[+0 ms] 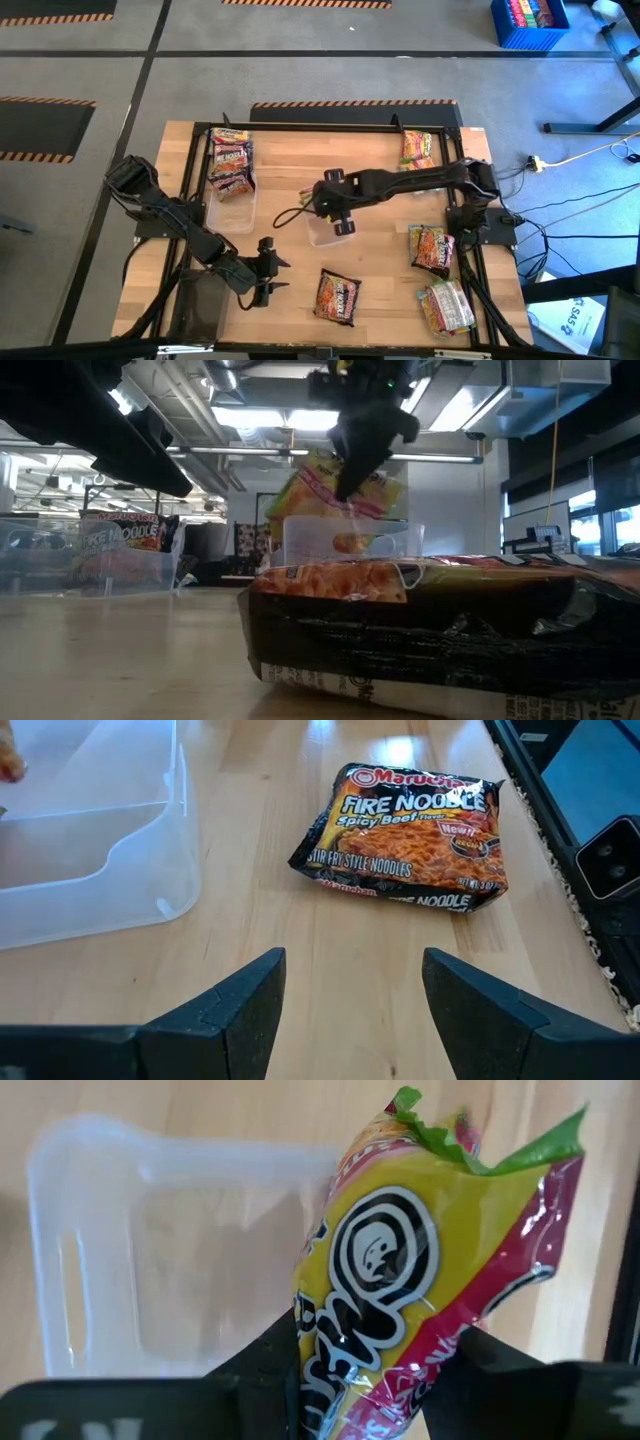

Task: Sort Maruchan noodles
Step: Put the green noodle pack into the right transparent bin

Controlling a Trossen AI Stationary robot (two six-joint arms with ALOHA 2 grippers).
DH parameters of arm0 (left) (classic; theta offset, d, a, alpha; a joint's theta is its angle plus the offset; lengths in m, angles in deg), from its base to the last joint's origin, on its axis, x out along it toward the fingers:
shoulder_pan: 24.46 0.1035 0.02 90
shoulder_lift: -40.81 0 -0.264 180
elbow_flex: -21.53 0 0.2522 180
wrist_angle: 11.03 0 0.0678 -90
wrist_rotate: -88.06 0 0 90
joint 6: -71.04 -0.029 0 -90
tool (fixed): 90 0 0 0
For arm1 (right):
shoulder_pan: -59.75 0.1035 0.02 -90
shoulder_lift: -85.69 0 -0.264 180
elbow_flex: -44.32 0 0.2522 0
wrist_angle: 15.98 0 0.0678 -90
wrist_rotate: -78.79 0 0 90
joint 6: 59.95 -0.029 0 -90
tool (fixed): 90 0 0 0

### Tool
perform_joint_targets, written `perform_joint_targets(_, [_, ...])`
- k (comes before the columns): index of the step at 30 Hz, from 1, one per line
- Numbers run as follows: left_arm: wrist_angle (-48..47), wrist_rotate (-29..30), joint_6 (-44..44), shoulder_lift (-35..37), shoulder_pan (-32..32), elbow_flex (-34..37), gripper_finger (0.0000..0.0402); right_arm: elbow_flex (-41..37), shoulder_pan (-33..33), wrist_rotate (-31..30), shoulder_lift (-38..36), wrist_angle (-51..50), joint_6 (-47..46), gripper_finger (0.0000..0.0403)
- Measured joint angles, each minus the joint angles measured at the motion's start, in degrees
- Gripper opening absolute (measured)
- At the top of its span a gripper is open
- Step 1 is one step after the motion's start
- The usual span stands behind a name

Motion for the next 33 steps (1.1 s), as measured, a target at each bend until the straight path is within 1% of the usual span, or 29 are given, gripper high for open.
perform_joint_targets(5, [-0.1,0.0,0.0,0.0,0.0,0.0,0.023,1.1,0.0,0.8,2.2,-1.9,0.6,0.0123])
perform_joint_targets(14, [-0.2,0.0,-0.1,0.0,0.0,0.0,0.023,1.1,-0.1,0.4,7.3,-2.3,1.3,0.0124])
perform_joint_targets(23, [-0.2,-0.1,-0.4,0.0,0.0,0.0,0.023,1.1,-0.1,0.3,8.4,-2.0,1.4,0.0127])
perform_joint_targets(26, [-0.2,-0.1,-0.4,0.0,0.0,0.0,0.023,1.1,-0.1,0.4,8.4,-1.4,1.4,0.0151])
perform_joint_targets(31, [-0.2,-0.1,-0.4,0.0,0.0,0.0,0.023,1.1,-0.1,0.4,8.4,-0.5,1.3,0.0217])
perform_joint_targets(33, [-0.2,-0.1,-0.5,0.0,0.0,0.0,0.023,1.1,0.0,-0.3,8.4,0.0,1.3,0.0236])
